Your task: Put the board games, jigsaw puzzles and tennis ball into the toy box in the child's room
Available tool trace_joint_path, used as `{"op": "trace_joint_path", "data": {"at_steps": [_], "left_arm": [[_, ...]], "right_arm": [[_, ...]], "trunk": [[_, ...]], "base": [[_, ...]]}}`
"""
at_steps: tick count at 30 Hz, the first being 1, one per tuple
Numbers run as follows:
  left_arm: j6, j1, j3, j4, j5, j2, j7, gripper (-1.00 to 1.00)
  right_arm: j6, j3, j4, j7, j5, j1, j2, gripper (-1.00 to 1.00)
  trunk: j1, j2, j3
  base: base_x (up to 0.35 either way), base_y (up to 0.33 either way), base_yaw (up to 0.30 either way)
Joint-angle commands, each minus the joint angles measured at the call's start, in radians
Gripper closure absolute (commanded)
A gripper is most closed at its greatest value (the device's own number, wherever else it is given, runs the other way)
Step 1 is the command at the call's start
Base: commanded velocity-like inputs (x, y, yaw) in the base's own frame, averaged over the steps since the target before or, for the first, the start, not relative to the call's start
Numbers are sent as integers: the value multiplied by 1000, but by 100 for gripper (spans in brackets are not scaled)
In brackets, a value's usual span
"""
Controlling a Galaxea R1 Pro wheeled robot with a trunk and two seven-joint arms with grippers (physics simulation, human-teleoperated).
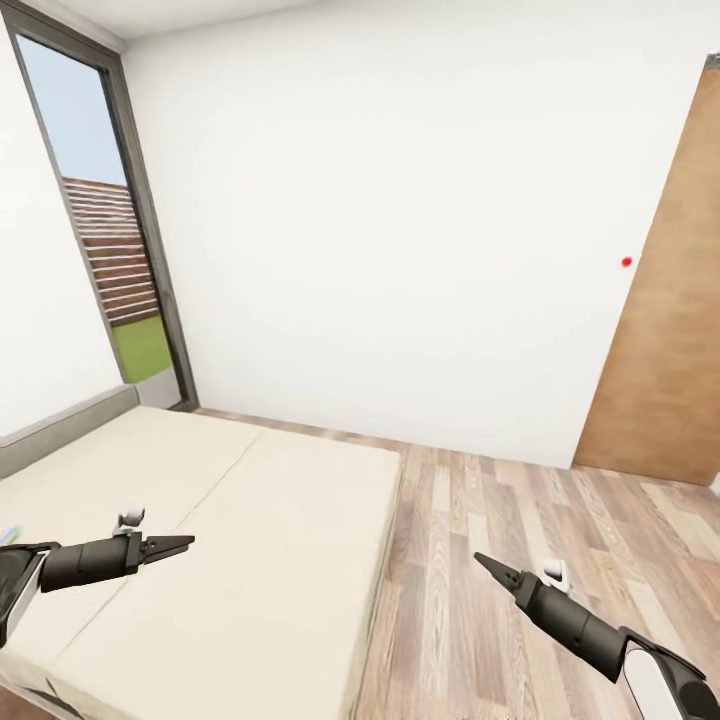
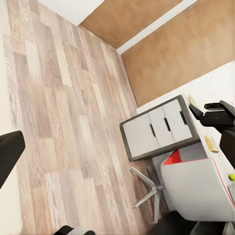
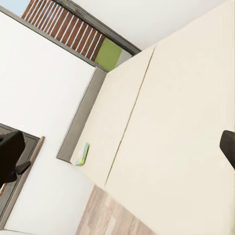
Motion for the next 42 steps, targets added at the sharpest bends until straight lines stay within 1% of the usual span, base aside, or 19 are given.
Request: {"op": "trace_joint_path", "data": {"at_steps": [1,8,22,27,32,36,42], "left_arm": [[11,0,1,0,-2,0,-4,-100],[11,0,1,0,-2,0,-4,-100],[11,0,1,0,-2,0,-4,-100],[11,0,1,0,-2,0,-4,-100],[10,0,1,0,-2,0,-4,-100],[10,0,1,0,-2,0,-4,-100],[10,0,1,0,-2,0,-4,-100]], "right_arm": [[6,-1,0,2,-3,-1,0,-100],[5,-2,0,2,-3,-1,0,-100],[5,-2,0,2,-2,-1,1,-100],[5,-1,0,2,-2,-1,1,-100],[5,-1,0,2,-2,-1,1,-100],[5,-1,0,2,-1,-1,1,-100],[5,-1,0,2,0,-1,1,-100]], "trunk": [[0,-1,0],[0,-1,0],[0,-1,0],[0,-1,3],[0,-1,7],[0,-1,9],[0,-1,10]], "base": [[0,49,-143],[0,157,-58],[0,270,-12],[20,281,-149],[148,253,-206],[189,142,-115],[62,39,-31]]}}
